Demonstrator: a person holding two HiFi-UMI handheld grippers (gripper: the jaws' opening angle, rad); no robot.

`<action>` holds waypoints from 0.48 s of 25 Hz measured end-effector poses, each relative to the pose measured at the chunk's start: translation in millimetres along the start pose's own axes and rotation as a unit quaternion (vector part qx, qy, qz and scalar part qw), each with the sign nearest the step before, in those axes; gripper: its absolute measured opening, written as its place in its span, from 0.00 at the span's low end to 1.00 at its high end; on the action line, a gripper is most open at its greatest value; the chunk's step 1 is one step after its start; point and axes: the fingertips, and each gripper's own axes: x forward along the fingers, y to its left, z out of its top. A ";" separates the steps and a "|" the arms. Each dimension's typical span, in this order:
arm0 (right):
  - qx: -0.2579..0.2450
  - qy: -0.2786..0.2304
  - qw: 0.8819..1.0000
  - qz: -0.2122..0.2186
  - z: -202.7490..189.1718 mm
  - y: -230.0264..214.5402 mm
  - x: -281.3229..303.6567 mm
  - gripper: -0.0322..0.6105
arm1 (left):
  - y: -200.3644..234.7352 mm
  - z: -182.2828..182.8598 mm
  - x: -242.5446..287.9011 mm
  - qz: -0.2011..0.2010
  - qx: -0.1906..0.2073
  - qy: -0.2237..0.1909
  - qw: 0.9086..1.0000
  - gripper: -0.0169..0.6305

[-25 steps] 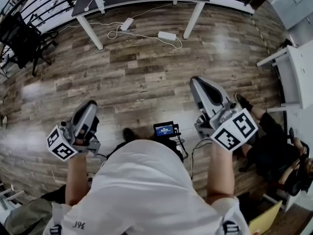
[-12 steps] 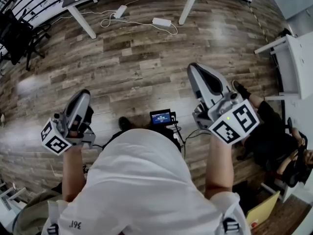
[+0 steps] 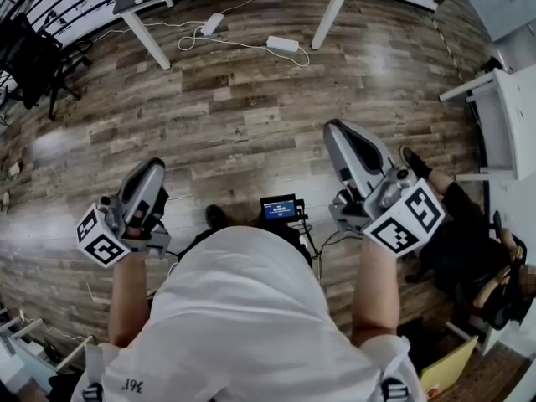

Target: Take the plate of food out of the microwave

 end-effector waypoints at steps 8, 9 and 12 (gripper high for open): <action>0.002 -0.012 1.000 -0.020 4.7 -9.7 5.8 0.03 | 3.3 4.0 3.7 -0.004 -0.002 0.002 1.000 0.08; 0.002 -0.013 1.000 -0.023 5.3 -10.1 6.7 0.03 | 3.8 5.3 3.8 -0.005 -0.003 0.002 1.000 0.08; 0.001 -0.016 0.999 -0.029 5.3 -10.5 8.2 0.07 | 5.1 7.0 2.4 -0.007 -0.005 0.002 1.000 0.08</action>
